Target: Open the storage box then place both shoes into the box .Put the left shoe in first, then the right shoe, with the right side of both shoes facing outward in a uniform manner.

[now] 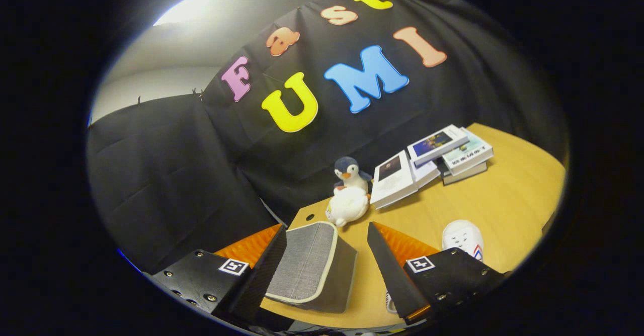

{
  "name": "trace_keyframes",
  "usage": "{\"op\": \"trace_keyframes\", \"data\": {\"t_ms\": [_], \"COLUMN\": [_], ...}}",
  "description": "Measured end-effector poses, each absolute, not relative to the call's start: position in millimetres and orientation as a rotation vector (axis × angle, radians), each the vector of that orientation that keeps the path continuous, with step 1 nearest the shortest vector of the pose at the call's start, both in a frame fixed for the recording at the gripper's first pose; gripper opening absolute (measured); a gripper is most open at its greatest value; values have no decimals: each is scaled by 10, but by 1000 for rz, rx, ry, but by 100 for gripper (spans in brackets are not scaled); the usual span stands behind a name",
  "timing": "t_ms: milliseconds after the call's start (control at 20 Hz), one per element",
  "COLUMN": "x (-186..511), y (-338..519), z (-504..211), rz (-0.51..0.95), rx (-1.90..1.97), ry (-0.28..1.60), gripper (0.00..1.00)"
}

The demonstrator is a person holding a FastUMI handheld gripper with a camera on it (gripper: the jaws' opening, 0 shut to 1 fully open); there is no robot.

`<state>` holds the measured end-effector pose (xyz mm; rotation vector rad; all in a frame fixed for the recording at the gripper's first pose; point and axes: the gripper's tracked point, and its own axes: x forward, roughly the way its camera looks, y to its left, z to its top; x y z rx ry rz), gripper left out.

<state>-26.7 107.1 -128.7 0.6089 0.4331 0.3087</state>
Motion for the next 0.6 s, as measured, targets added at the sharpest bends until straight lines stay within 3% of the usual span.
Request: {"op": "trace_keyframes", "data": {"t_ms": [600], "x": [-464], "y": [1556], "z": [-1911], "rz": [383], "rx": [973], "ry": [685], "gripper": [96]}}
